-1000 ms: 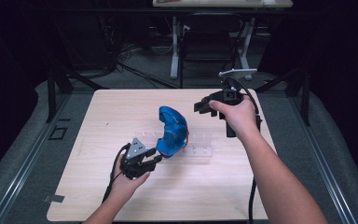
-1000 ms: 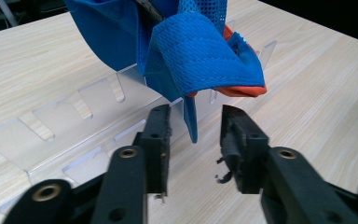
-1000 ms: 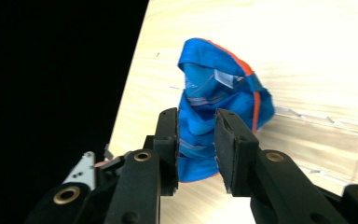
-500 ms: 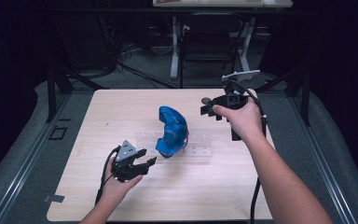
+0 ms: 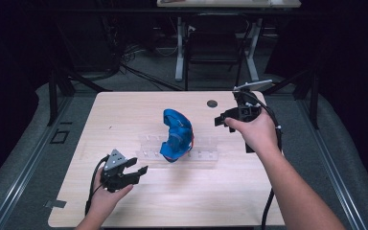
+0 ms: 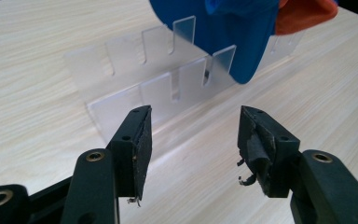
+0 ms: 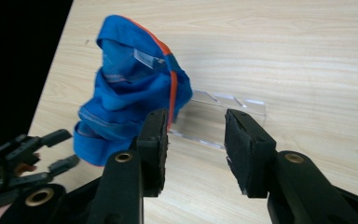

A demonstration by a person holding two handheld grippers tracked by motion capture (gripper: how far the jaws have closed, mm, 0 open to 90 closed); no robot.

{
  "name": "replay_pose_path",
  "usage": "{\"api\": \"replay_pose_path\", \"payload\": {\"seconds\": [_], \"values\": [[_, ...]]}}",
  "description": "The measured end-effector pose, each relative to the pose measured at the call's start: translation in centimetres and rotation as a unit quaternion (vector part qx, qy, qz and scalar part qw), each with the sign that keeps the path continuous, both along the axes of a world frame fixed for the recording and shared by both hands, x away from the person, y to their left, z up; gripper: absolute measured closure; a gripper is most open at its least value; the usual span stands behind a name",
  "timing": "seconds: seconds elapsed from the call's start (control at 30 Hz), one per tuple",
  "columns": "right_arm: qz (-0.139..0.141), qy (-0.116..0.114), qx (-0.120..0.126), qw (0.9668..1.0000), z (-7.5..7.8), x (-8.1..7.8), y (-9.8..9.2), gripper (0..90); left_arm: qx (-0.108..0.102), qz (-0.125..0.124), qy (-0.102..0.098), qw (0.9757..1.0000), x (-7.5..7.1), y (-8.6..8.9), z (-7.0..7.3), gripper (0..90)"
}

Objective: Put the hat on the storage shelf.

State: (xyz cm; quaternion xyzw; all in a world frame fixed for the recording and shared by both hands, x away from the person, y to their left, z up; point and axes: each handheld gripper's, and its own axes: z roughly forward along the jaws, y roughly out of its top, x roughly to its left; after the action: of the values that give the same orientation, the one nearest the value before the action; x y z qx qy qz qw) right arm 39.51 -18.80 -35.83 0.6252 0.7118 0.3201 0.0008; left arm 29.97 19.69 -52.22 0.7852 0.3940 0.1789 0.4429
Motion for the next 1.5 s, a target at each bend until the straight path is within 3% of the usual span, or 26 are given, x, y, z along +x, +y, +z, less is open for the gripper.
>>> {"api": "replay_pose_path", "payload": {"seconds": [0.1, 0.27, 0.4, 0.53, 0.63, 0.67, 0.73, 0.83, 0.87, 0.93, 1.03, 1.1, 1.13, 1.3, 1.37, 1.5], "values": [[0.000, -0.001, -0.004, 1.0000, -0.5, -0.5, -0.3, 59.1, 0.000, 0.011, 0.005, 0.9999, -0.2, 0.9, -0.3, 45.4], [0.007, -0.006, -0.017, 0.9998, -1.6, -1.8, -0.9, 57.9, -0.026, 0.032, 0.011, 0.9991, -0.5, 2.5, -1.1, 45.4], [0.008, -0.018, -0.019, 0.9996, -2.5, -2.6, -1.5, 55.1, -0.027, 0.041, 0.017, 0.9987, -0.5, 3.0, -1.7, 45.5], [0.001, -0.023, -0.021, 0.9995, -3.5, -3.2, -2.2, 53.2, -0.027, 0.043, 0.018, 0.9985, -0.6, 3.1, -1.9, 45.5], [-0.007, -0.009, -0.031, 0.9995, -3.9, -3.5, -2.5, 52.8, -0.021, 0.040, 0.017, 0.9988, -0.6, 3.0, -2.0, 45.5], [-0.010, -0.017, -0.060, 0.9980, -4.1, -3.9, -2.7, 52.8, -0.018, 0.039, 0.018, 0.9989, -0.6, 3.0, -2.1, 45.5], [-0.009, -0.023, -0.044, 0.9987, -4.3, -4.3, -3.0, 52.8, -0.019, 0.039, 0.020, 0.9989, -0.6, 2.9, -2.2, 45.5], [-0.008, -0.024, -0.044, 0.9987, -4.8, -4.7, -3.2, 52.8, -0.017, 0.038, 0.020, 0.9989, -0.6, 2.8, -2.3, 45.5], [-0.008, -0.027, -0.075, 0.9968, -5.1, -5.2, -3.1, 52.8, -0.014, 0.037, 0.020, 0.9990, -0.7, 2.8, -2.3, 45.5], [-0.007, -0.035, -0.061, 0.9975, -5.7, -5.8, -3.3, 52.8, -0.014, 0.037, 0.022, 0.9990, -0.7, 2.7, -2.4, 45.5], [-0.012, -0.029, -0.063, 0.9975, -6.2, -6.2, -3.4, 52.8, -0.013, 0.037, 0.022, 0.9990, -0.7, 2.7, -2.4, 45.5], [-0.013, -0.038, -0.058, 0.9975, -6.6, -6.7, -3.5, 52.2, -0.012, 0.036, 0.023, 0.9990, -0.7, 2.7, -2.5, 45.5], [-0.014, -0.035, -0.069, 0.9969, -6.9, -7.0, -3.4, 51.6, -0.012, 0.036, 0.023, 0.9990, -0.7, 2.7, -2.5, 45.5], [-0.013, -0.047, -0.067, 0.9966, -7.6, -7.9, -3.3, 51.2, -0.010, 0.037, 0.024, 0.9990, -0.7, 2.7, -2.5, 45.5], [-0.013, -0.061, -0.076, 0.9952, -8.4, -8.7, -3.1, 50.4, -0.011, 0.035, 0.026, 0.9990, -0.7, 2.8, -2.6, 45.5], [-0.011, -0.061, -0.080, 0.9949, -9.7, -9.5, -2.9, 50.1, -0.012, 0.037, 0.025, 0.9989, -0.7, 2.8, -2.6, 45.5]]}}
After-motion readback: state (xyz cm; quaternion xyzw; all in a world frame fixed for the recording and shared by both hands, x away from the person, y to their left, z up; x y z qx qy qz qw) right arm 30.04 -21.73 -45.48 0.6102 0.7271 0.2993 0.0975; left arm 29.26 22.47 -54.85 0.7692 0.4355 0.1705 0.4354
